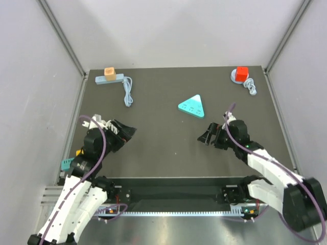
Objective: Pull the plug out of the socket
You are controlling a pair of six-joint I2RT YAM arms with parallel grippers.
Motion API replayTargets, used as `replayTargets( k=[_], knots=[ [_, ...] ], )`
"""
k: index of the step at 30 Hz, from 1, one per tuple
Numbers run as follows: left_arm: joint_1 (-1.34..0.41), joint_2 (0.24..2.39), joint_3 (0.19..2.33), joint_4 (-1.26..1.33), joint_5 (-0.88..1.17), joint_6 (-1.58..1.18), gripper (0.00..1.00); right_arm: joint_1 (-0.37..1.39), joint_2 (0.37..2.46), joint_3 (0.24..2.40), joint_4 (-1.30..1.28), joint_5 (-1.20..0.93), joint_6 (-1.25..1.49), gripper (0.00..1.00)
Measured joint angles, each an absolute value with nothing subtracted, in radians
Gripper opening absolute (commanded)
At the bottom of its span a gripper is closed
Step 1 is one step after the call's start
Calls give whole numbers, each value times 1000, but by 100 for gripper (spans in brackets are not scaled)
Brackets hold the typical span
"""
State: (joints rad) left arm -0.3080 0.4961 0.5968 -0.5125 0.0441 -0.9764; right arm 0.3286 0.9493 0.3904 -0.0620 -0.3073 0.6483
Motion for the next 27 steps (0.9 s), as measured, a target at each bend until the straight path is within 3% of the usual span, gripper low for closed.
replayTargets(
  k=[7, 20, 27],
  knots=[
    [-308, 588, 731, -714, -61, -850, 99, 368, 1189, 481, 39, -417, 601, 100],
    [-307, 745, 940, -1001, -216, -834, 98, 806, 1755, 941, 340, -480, 617, 100],
    [-297, 865, 1002, -1121, -351, -867, 98, 951, 2059, 1201, 451, -554, 704, 100]
  ],
)
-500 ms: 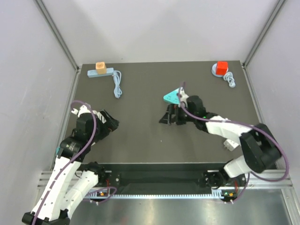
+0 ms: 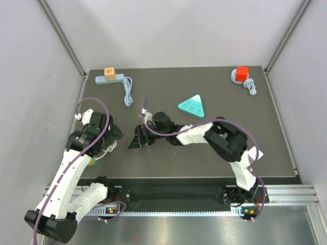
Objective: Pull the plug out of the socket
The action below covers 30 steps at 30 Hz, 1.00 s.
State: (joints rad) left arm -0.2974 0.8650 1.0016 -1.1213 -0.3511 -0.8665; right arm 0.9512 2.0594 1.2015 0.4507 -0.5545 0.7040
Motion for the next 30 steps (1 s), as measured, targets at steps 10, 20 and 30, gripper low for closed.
replayTargets(
  k=[10, 20, 30],
  knots=[
    [-280, 904, 1023, -1134, -384, -913, 93, 1030, 2298, 1517, 509, -495, 811, 72],
    [-279, 813, 1035, -1041, -295, -796, 84, 1055, 2466, 1708, 453, -363, 866, 55],
    [-279, 777, 1079, -1001, -281, -715, 83, 1068, 2470, 1694, 438, -274, 852, 56]
  ],
)
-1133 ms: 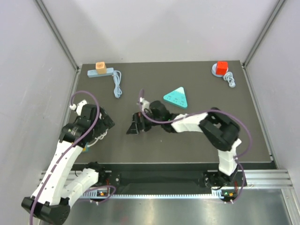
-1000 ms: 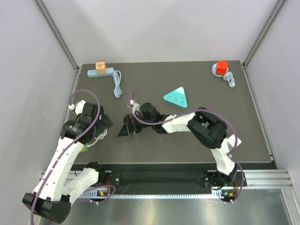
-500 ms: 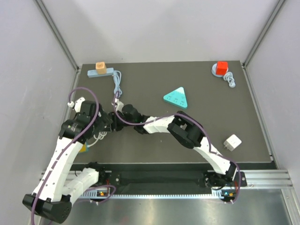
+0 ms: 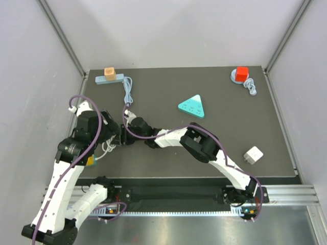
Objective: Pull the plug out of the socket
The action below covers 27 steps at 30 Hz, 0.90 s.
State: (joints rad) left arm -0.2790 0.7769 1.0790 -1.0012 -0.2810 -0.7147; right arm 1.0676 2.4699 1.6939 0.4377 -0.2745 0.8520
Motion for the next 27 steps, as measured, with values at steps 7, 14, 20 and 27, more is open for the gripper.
replayTargets(
  k=[7, 14, 20, 27],
  knots=[
    [-279, 783, 1079, -994, -273, -675, 77, 1074, 2498, 1744, 396, -235, 849, 35],
    [-279, 756, 1084, -995, -250, -622, 77, 1078, 2517, 1778, 372, -180, 863, 17],
    [-279, 743, 1102, -995, -250, -599, 77, 1079, 2516, 1782, 366, -126, 841, 4],
    [-279, 730, 1079, -989, -245, -600, 78, 1033, 2469, 1713, 350, -103, 789, 0]
  ],
)
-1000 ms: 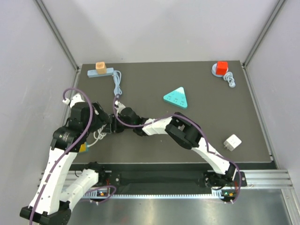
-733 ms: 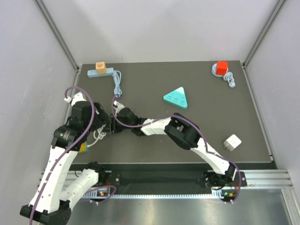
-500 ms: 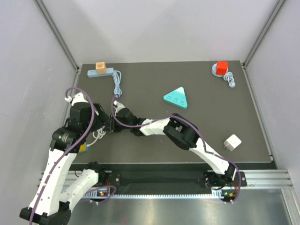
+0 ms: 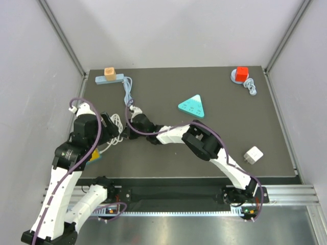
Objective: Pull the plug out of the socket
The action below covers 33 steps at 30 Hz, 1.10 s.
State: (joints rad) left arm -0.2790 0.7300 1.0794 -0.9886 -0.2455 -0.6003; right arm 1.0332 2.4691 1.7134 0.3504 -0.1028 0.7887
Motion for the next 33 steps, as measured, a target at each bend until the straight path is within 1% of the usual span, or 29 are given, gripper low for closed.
replayTargets(
  k=[8, 12, 13, 14, 15, 17, 20, 24, 28, 29, 30, 31, 32, 33],
  knots=[
    [-279, 725, 995, -968, -282, -649, 78, 931, 2375, 1648, 240, -85, 641, 1],
    [-278, 738, 960, -936, -318, -674, 79, 894, 2335, 1628, 173, -57, 538, 7],
    [-278, 746, 956, -932, -327, -680, 77, 886, 2329, 1628, 158, -53, 513, 8],
    [-278, 755, 954, -929, -337, -686, 72, 880, 2326, 1629, 145, -50, 494, 8],
    [-277, 768, 954, -928, -350, -694, 63, 874, 2325, 1635, 130, -49, 472, 8],
    [-274, 796, 954, -928, -382, -713, 63, 865, 2325, 1651, 99, -49, 440, 8],
    [-251, 852, 954, -931, -413, -727, 67, 855, 2325, 1685, 35, -43, 399, 11],
    [-160, 910, 950, -929, -398, -730, 68, 838, 2325, 1704, -16, -33, 358, 22],
    [1, 922, 923, -921, -333, -719, 66, 817, 2319, 1705, -38, -33, 332, 31],
    [44, 923, 916, -920, -313, -715, 64, 812, 2314, 1705, -50, -29, 324, 34],
    [84, 925, 908, -915, -285, -711, 62, 807, 2309, 1705, -62, -25, 315, 40],
    [126, 926, 897, -904, -250, -707, 58, 801, 2304, 1705, -76, -20, 305, 42],
    [163, 928, 880, -891, -217, -704, 46, 796, 2296, 1705, -91, -15, 297, 48],
    [192, 933, 863, -881, -185, -709, 39, 790, 2286, 1702, -109, -9, 289, 51]
  ],
)
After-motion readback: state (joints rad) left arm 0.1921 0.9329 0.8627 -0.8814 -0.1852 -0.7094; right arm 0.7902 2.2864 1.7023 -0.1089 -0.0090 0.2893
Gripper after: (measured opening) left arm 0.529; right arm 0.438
